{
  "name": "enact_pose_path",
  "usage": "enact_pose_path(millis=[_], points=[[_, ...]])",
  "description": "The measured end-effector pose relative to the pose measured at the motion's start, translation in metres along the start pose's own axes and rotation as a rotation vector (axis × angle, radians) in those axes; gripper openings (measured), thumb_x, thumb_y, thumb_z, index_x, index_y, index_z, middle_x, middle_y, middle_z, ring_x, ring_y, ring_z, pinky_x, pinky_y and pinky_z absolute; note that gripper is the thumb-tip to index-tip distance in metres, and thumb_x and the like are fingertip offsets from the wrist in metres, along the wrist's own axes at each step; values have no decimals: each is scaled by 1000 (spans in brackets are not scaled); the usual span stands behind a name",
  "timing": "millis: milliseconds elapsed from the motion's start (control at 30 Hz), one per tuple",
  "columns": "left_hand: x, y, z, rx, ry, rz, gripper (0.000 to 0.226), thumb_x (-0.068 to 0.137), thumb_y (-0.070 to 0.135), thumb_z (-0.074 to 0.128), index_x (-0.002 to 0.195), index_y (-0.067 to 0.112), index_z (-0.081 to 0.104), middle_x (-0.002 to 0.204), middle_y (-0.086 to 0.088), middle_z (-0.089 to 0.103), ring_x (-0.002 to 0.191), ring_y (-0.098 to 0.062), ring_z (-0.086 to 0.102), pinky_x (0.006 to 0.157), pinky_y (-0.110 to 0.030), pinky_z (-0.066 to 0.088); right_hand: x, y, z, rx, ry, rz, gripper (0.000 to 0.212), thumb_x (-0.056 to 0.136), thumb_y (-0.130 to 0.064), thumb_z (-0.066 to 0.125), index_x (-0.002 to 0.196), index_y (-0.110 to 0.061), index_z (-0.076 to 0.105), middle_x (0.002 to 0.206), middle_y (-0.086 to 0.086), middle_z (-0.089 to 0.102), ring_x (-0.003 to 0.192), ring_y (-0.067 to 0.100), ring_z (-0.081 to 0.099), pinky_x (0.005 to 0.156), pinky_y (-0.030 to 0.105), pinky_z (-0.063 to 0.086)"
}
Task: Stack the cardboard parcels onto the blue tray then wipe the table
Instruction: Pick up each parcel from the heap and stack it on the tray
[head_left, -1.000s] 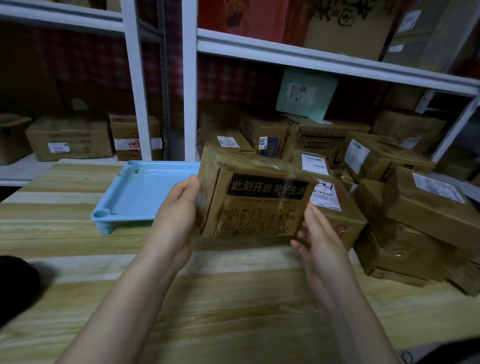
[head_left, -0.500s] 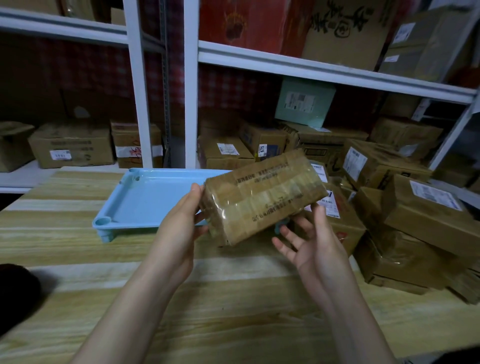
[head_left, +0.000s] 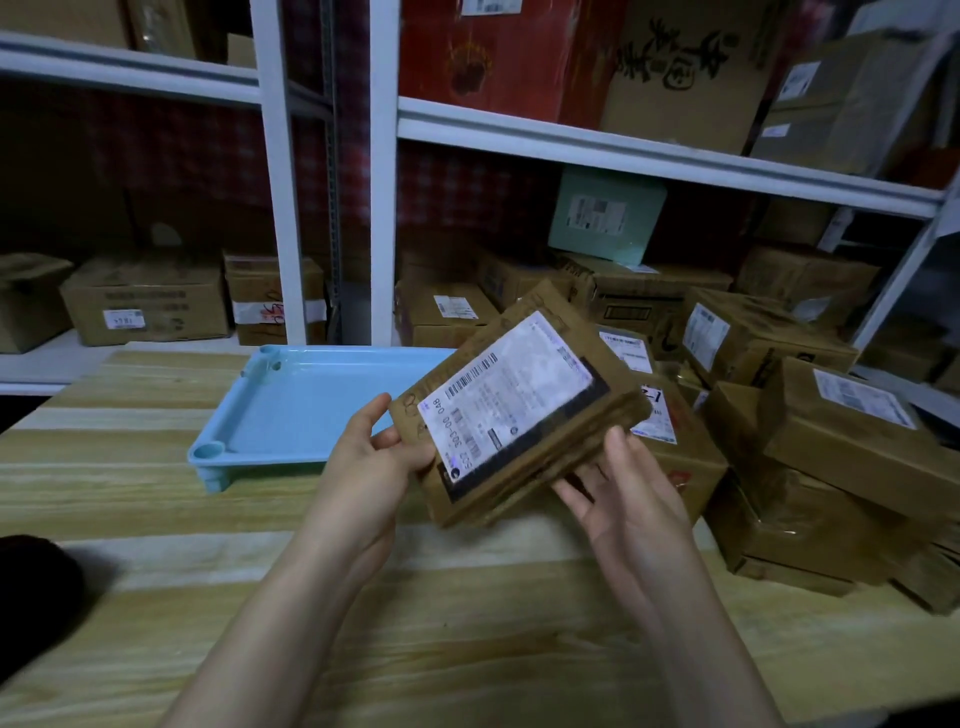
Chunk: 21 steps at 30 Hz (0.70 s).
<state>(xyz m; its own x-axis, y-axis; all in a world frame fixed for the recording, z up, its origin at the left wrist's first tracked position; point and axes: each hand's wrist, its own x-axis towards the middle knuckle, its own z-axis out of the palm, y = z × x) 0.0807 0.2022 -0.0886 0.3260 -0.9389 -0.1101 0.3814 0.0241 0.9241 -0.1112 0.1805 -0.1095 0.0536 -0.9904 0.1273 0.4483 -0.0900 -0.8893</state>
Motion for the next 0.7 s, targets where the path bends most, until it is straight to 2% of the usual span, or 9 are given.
enact_pose_path(millis=[67,100,133,267,367,500,567,633,700], points=[[1,-2,-1,47,-3,12,72,85,-19,50,144,20,39,102,-7,71,92,-18,67,75,-26,50,0,3,0,-20,-28,-20,114,49,-53,93,143,-16,42,134,4,64,125,18,60,112,51,39],[2,-3,-1,67,-4,17,73,83,-21,50,142,21,42,101,-7,70,91,-18,67,71,-27,49,0,4,0,-26,-45,-37,124,44,-54,95,147,-18,36,139,4,61,128,18,57,114,51,38],[3,-5,-1,81,-3,23,74,82,-23,49,140,22,44,103,-8,69,91,-20,66,70,-28,50,0,4,1,-42,-75,-60,125,44,-54,95,148,-21,33,142,3,58,131,17,55,116,50,36],[6,-8,-2,110,39,53,71,78,-25,51,129,24,52,114,-8,62,100,-25,65,72,-32,54,-1,3,-1,-227,-209,-128,106,61,-53,89,149,-30,34,145,-3,54,137,19,48,116,56,32],[5,-8,-3,95,77,71,69,78,-24,54,126,25,53,113,-4,62,95,-20,65,65,-28,53,-2,2,0,-320,-230,-102,107,59,-56,89,148,-38,32,143,-9,55,136,14,49,115,56,35],[4,-8,-3,70,111,93,64,78,-25,54,122,21,53,117,-4,61,82,-14,64,61,-25,53,-1,8,-2,-343,-205,-94,102,62,-38,91,145,-45,32,141,-9,58,132,15,53,113,53,39],[3,-6,-4,59,125,105,59,78,-25,55,116,21,54,118,-4,60,77,-13,64,56,-21,52,1,9,-1,-283,-158,-58,106,61,-28,90,148,-42,30,139,-5,60,129,18,57,111,53,42],[3,-5,-6,53,130,105,52,79,-21,58,106,23,55,117,-4,60,74,-13,64,53,-18,51,4,10,3,-185,-98,-24,109,65,-18,92,151,-31,27,136,2,63,123,19,62,108,52,45],[4,-3,-9,53,124,102,47,79,-17,63,101,24,55,116,-5,60,74,-12,65,55,-18,50,7,10,10,-117,-53,-9,97,68,-12,81,149,-20,28,129,6,67,116,18,66,105,49,48]])
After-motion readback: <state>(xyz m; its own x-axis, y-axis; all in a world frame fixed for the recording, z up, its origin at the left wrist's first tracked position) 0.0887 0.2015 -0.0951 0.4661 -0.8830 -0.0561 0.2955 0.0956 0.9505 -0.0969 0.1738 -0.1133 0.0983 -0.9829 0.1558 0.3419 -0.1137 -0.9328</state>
